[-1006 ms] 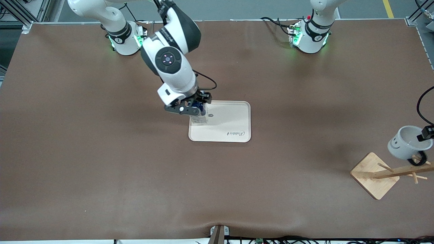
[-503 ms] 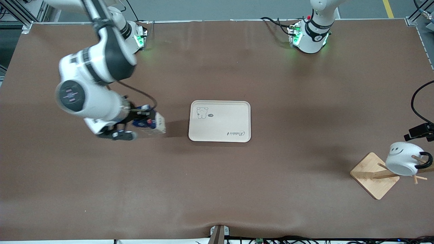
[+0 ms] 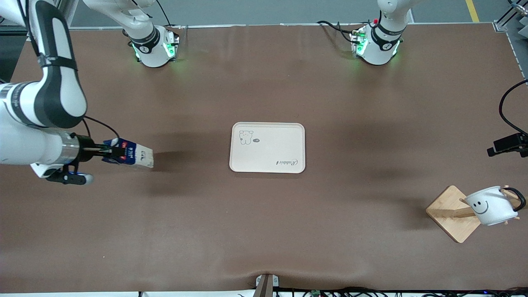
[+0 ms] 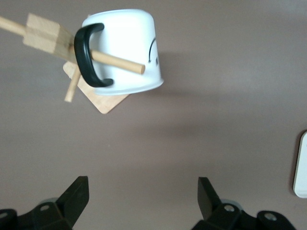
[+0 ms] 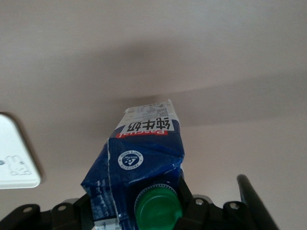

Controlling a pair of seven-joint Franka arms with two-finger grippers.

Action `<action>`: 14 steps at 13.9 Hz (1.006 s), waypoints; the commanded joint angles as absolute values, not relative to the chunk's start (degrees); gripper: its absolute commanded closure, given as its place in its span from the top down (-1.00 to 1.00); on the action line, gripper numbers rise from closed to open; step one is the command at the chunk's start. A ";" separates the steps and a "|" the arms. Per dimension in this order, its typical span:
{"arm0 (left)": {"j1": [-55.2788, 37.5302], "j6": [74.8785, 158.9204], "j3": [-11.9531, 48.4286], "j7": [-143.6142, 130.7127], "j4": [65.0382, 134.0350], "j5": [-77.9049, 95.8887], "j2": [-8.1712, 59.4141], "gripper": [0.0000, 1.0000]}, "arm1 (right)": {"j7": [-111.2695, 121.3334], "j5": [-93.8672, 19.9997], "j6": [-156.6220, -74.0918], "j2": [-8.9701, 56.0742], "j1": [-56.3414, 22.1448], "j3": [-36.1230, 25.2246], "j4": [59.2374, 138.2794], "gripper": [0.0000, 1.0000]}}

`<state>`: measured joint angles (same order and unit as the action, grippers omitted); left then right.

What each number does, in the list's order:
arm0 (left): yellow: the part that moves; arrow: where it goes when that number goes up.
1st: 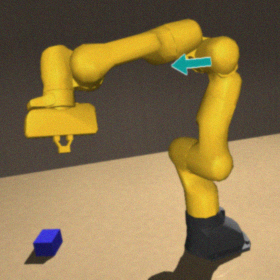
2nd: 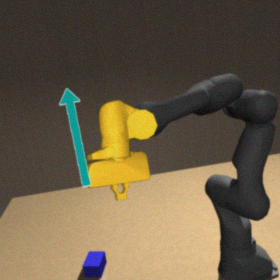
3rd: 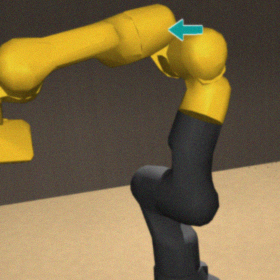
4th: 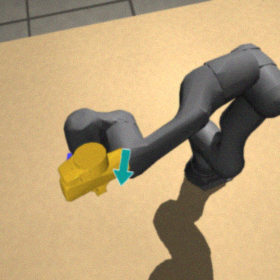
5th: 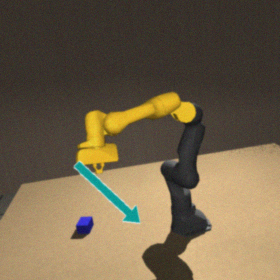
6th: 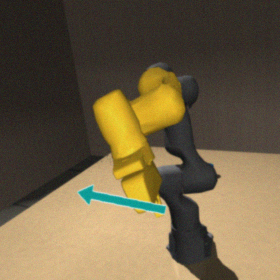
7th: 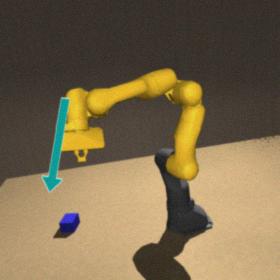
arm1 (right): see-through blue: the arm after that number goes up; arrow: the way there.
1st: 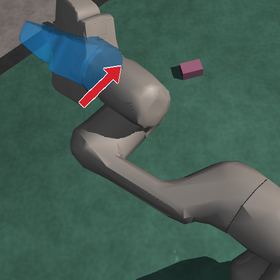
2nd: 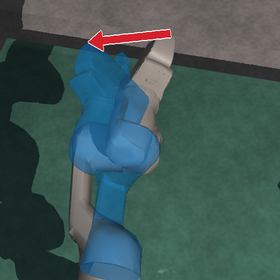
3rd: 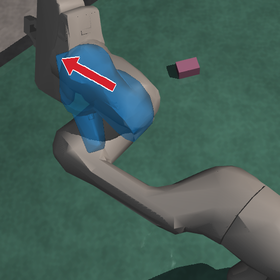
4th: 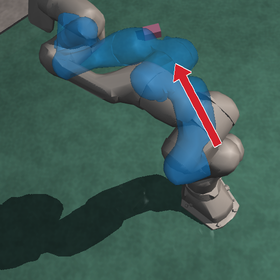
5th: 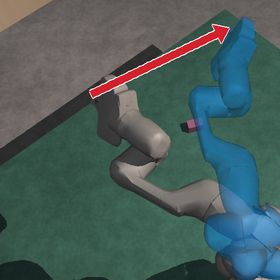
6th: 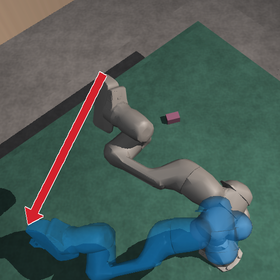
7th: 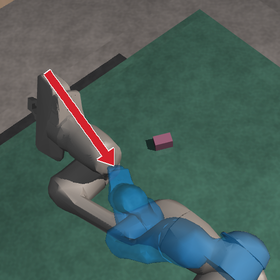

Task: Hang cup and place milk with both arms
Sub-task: 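Hang the mug handle on the stand peg while the right gripper lifts the carton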

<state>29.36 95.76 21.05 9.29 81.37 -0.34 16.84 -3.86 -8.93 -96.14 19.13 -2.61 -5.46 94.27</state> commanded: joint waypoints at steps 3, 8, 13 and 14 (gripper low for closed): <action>29.36 88.07 21.71 9.67 76.82 1.05 16.70 1.00 | -1.58 -4.67 -101.67 14.25 2.72 -4.13 104.13 -1.00; 29.36 87.28 23.11 5.20 77.34 -1.83 13.72 1.00 | -1.58 -4.39 -108.52 12.04 4.22 -4.13 113.80 -1.00; 24.82 85.44 22.34 3.87 79.44 -2.81 9.33 1.00 | 0.00 -4.39 -111.27 12.57 5.19 -4.04 115.84 0.12; 21.22 85.08 18.32 2.04 80.76 -2.90 7.49 1.00 | 0.00 -4.39 -111.18 12.66 5.19 -4.04 115.67 0.43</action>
<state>26.47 85.97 23.11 4.36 77.31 -1.63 11.73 -0.64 -5.16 -109.46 13.20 3.59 -5.19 113.36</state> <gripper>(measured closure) 0.000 0.432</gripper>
